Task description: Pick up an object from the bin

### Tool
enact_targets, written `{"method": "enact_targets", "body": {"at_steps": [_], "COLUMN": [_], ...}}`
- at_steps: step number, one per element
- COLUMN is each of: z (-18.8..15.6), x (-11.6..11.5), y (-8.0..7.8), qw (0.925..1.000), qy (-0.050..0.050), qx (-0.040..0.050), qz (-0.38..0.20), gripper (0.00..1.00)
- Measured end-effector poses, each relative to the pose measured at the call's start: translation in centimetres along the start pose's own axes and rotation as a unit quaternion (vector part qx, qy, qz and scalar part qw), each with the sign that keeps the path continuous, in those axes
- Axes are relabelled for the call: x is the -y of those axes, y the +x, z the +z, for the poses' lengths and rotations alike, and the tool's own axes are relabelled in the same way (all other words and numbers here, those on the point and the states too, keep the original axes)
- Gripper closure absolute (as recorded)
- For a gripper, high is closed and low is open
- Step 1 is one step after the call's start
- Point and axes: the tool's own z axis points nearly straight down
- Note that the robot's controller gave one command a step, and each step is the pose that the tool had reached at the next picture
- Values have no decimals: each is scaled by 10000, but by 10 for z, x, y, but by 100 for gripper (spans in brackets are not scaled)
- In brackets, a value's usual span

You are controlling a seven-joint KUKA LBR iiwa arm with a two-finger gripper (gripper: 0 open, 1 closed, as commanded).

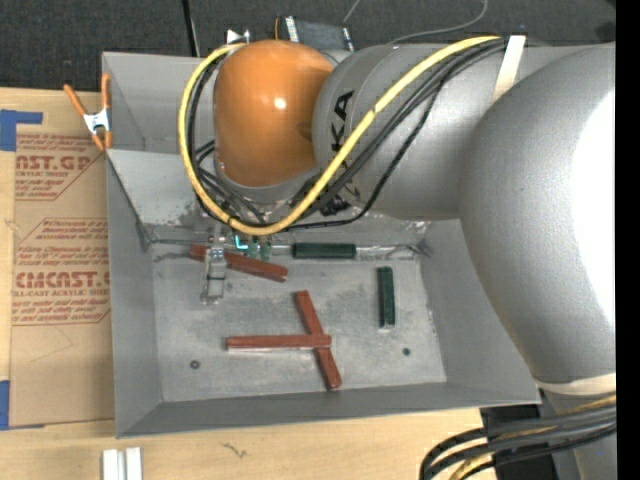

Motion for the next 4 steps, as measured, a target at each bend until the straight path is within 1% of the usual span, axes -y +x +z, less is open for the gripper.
{"method": "enact_targets", "body": {"at_steps": [1,2,3,4], "z": [125,124,116,117], "x": [40,53,126,124], "y": [3,83,99,101], "qw": [9988,9698,9689,9686], "qy": [-7,1,13,-1], "qx": [50,48,80,38], "qz": [-488,-2439,-2472,-2486], "gripper": [0,0,0,100]}}
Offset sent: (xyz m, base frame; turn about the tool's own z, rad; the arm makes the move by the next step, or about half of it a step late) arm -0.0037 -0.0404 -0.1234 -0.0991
